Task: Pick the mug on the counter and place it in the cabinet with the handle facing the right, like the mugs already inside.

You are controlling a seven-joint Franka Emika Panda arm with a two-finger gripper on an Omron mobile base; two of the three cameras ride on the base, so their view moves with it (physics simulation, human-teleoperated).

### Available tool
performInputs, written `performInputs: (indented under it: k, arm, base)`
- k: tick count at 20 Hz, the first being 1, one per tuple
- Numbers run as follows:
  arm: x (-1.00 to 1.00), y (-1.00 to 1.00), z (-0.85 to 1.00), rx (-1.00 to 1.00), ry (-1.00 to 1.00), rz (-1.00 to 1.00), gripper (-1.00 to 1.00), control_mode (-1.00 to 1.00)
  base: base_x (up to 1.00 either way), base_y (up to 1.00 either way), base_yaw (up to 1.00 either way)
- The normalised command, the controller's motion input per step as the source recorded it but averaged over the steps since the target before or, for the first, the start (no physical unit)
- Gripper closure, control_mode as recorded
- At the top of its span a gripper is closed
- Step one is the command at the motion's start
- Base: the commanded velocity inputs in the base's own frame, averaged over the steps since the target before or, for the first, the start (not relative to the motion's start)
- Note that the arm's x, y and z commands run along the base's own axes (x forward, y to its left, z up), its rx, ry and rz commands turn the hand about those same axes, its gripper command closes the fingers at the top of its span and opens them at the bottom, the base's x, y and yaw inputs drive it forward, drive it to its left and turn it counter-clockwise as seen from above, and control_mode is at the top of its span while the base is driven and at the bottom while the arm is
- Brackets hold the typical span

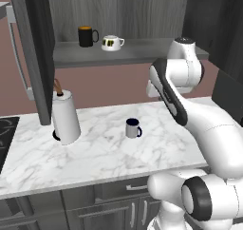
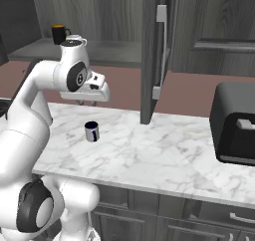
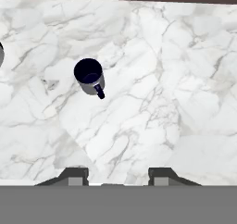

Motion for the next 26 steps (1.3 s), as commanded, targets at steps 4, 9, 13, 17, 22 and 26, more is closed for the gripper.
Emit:
performInputs:
  k: [4, 9, 13, 17, 22, 26]
  arm:
    - [-0.12, 0.00, 0.00, 0.00, -0.01, 0.00, -1.00, -1.00]
    - [-0.30, 0.00, -0.06, 0.00, -0.08, 0.00, -1.00, -1.00]
    - [-0.22, 0.00, -0.16, 0.00, -0.12, 0.00, -1.00, -1.00]
    - [-0.05, 0.00, -0.17, 0.00, -0.13, 0.00, -1.00, -1.00]
    - [-0.01, 0.00, -0.18, 0.01, -0.12, 0.01, -1.00, -1.00]
    - [0.00, 0.00, -0.22, 0.06, -0.09, 0.09, -1.00, -1.00]
  base:
    - [0.00, 0.00, 0.00]
    - [0.00, 0.00, 0.00]
    - [0.00, 0.00, 0.00]
    - [0.00, 0.00, 0.00]
    - [0.00, 0.00, 0.00]
    - [0.00, 0.00, 0.00]
